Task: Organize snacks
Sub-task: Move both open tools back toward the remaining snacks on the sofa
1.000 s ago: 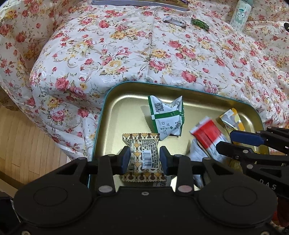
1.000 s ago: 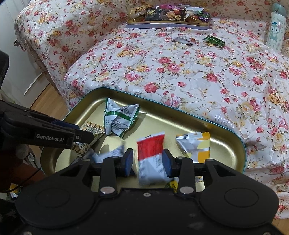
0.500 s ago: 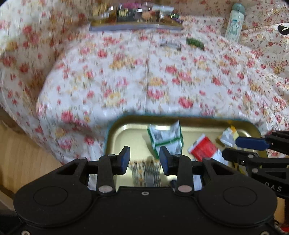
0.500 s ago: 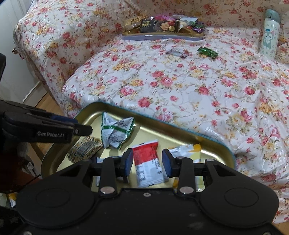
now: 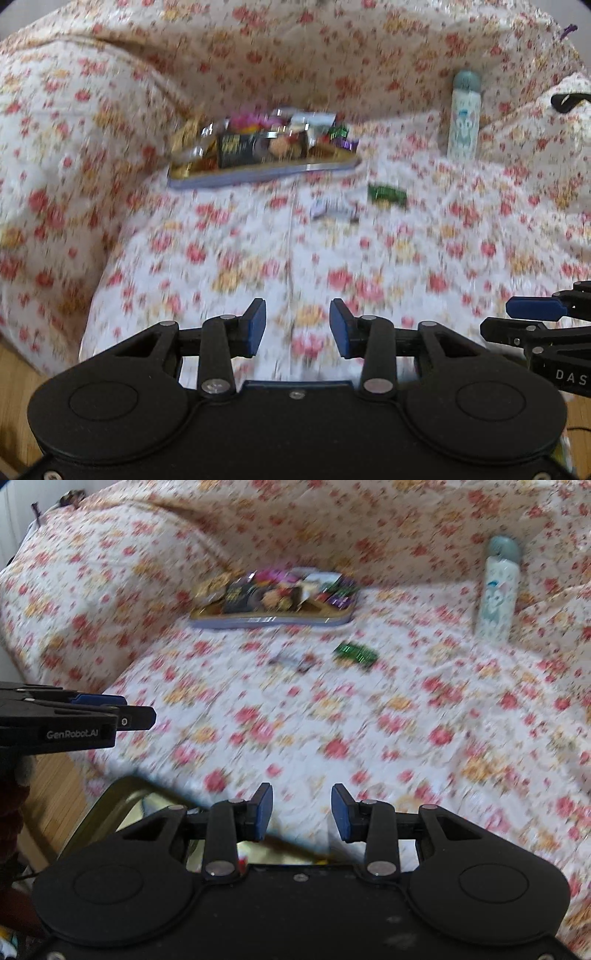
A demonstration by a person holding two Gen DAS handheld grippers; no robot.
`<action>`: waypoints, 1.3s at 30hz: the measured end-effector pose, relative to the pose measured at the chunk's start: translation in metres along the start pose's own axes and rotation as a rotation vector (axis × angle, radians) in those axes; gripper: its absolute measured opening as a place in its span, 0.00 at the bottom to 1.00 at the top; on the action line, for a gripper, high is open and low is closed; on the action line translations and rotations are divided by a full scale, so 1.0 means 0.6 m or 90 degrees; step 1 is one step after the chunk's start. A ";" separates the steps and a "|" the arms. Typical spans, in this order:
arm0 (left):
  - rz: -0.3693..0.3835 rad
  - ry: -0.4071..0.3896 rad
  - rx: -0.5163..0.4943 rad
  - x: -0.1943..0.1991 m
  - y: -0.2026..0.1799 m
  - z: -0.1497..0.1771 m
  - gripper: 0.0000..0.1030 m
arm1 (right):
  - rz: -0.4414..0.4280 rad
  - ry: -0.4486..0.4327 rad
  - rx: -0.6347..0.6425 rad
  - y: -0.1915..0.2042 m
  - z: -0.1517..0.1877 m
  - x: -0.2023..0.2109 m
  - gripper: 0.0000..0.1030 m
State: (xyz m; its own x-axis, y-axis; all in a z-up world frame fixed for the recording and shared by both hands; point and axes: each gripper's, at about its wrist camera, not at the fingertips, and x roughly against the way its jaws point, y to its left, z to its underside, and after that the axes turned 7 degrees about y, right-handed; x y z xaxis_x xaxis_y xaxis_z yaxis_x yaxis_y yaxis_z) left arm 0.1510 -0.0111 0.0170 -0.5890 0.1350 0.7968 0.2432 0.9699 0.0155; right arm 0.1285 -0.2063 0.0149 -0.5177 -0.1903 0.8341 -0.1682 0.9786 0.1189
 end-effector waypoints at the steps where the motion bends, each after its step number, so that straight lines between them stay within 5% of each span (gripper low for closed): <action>1: -0.002 -0.007 -0.002 -0.004 -0.002 -0.006 0.47 | 0.006 -0.008 -0.002 -0.004 -0.006 -0.002 0.38; 17: -0.007 -0.039 -0.051 -0.106 -0.026 -0.073 0.47 | 0.058 -0.043 -0.023 -0.050 -0.078 -0.069 0.38; 25: 0.019 0.001 -0.020 -0.175 -0.016 -0.100 0.47 | 0.063 -0.037 -0.035 -0.064 -0.105 -0.113 0.37; 39: 0.024 -0.026 0.008 -0.237 -0.011 -0.187 0.47 | 0.055 -0.036 -0.055 -0.081 -0.142 -0.159 0.38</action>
State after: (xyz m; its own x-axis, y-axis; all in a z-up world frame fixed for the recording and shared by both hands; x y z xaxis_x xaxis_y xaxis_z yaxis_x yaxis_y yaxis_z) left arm 0.3197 -0.0595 -0.0286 -0.6108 0.1792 0.7712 0.2563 0.9664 -0.0215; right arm 0.2577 -0.2291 -0.0246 -0.5737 -0.1069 0.8120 -0.0489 0.9941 0.0963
